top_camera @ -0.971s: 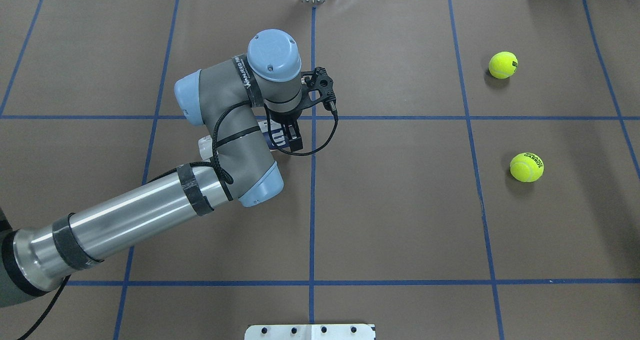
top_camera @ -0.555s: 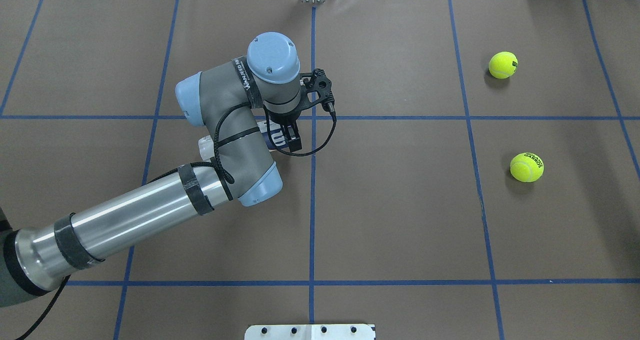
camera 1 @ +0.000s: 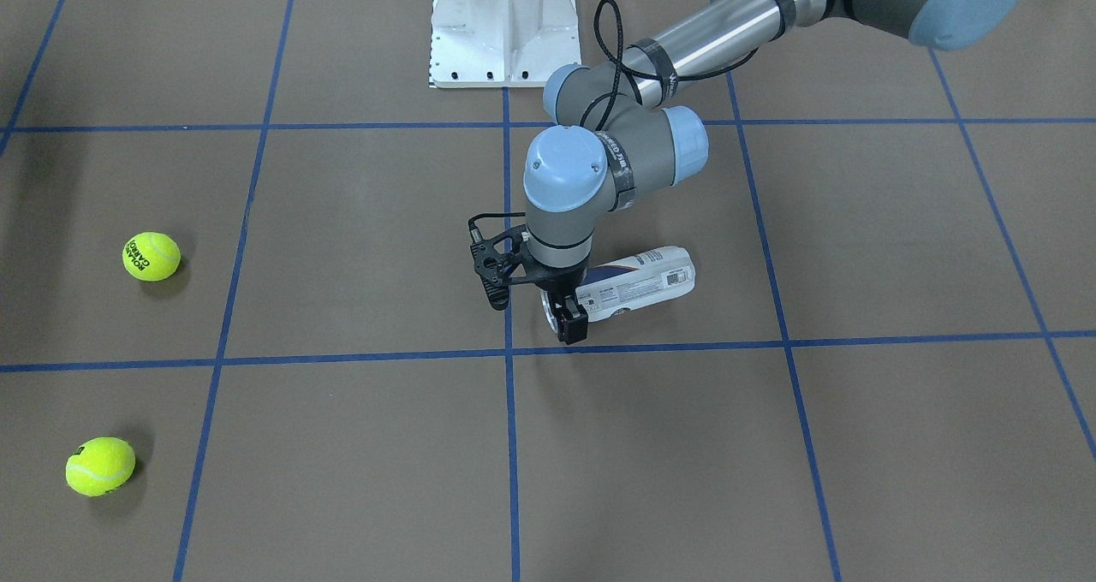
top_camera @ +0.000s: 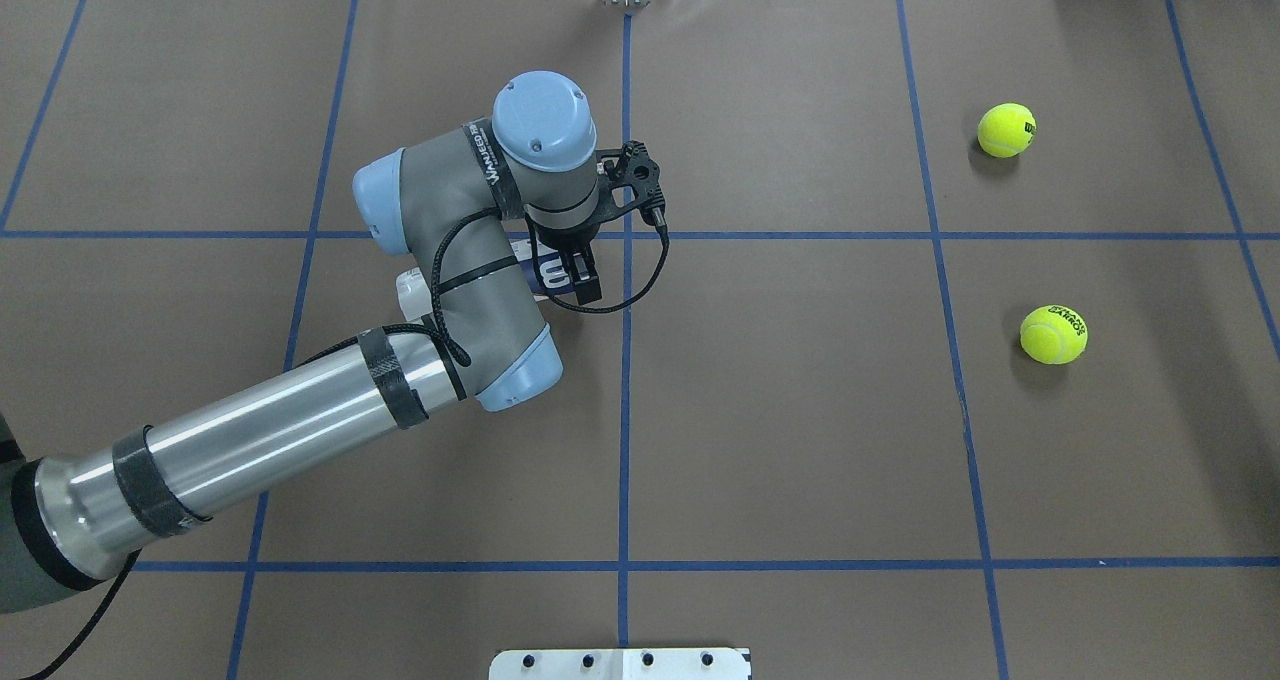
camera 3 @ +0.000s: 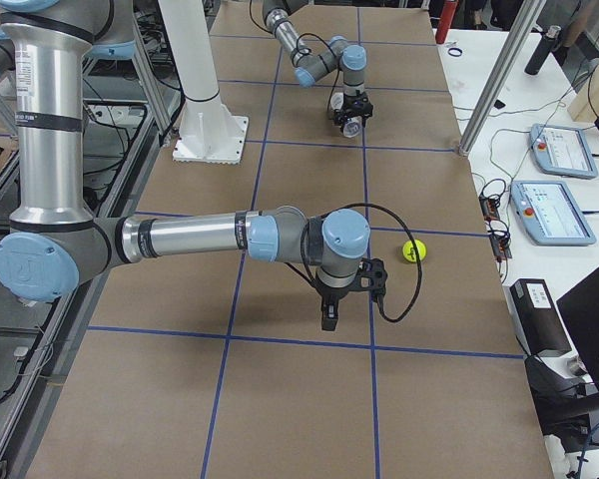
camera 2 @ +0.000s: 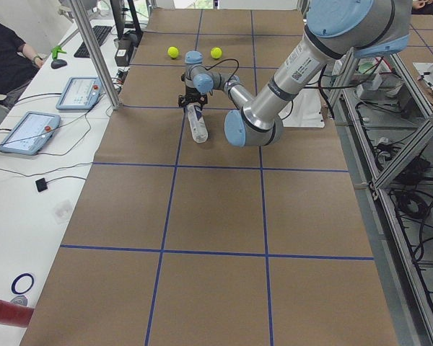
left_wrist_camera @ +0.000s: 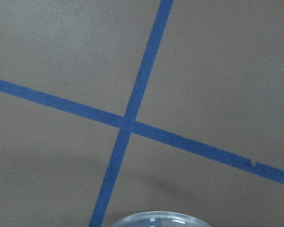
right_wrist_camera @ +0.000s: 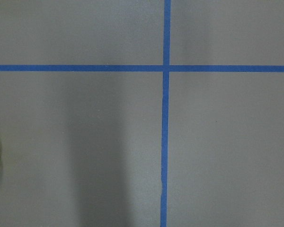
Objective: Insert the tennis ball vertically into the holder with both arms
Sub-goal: 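Lower the left gripper and close it on the can's open end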
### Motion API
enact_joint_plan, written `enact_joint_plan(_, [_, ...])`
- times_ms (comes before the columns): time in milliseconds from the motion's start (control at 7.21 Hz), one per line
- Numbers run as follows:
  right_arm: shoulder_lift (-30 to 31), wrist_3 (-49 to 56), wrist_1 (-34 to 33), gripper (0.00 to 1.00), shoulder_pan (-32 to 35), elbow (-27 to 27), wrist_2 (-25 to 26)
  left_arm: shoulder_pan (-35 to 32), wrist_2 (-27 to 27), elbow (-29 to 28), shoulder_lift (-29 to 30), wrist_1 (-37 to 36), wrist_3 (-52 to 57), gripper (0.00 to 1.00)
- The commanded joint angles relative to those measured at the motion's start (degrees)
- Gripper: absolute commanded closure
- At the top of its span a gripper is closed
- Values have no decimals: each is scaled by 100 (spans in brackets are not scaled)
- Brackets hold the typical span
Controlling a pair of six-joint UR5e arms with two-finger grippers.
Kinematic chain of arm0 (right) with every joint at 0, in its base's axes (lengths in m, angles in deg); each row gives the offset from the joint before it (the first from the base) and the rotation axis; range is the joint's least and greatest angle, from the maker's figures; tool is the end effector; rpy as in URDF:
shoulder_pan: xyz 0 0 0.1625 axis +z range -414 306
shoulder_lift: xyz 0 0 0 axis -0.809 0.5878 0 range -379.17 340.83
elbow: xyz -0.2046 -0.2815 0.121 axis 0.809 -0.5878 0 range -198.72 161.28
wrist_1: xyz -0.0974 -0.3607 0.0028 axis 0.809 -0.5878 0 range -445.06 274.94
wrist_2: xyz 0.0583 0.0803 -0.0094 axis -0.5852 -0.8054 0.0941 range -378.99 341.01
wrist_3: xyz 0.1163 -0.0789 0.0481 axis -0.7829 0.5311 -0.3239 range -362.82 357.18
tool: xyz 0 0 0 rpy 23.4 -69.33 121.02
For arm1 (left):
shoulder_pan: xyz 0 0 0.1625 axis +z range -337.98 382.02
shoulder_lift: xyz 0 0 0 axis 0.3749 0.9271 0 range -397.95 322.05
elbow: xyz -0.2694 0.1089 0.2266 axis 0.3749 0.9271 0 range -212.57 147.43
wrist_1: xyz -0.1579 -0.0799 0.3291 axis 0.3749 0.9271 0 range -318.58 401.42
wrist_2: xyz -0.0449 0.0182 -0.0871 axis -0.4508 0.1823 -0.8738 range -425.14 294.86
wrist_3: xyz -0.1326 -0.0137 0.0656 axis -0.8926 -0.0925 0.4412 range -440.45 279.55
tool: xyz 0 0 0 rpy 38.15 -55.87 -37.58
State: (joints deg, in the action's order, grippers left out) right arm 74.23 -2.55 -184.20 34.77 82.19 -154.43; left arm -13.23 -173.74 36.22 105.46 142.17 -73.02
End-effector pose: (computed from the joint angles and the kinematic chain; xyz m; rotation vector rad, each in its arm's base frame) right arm 0.0182 -0.4213 0.5918 -0.0340 -0.7928 -0.0135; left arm 0.5712 -0.5089 0.2314 0.5899 0.6165 1.1445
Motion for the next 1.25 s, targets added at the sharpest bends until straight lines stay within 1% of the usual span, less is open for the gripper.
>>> enact_joint_plan(0, [-42,0,0,0,0,-10,0,0,-3,-15,3,15,13,1])
enact_joint_plan(832, [-60,-9,0,0,0,-54,0,114,-3,-15,-6,7,-4,1])
enact_joint_plan(971, [-60,0,0,0,0,-54,0,123,-3,-15,-6,7,4,2])
enact_joint_plan(1110, [-60,-9,0,0,0,-54,0,114,5,-15,-15,7,4,6])
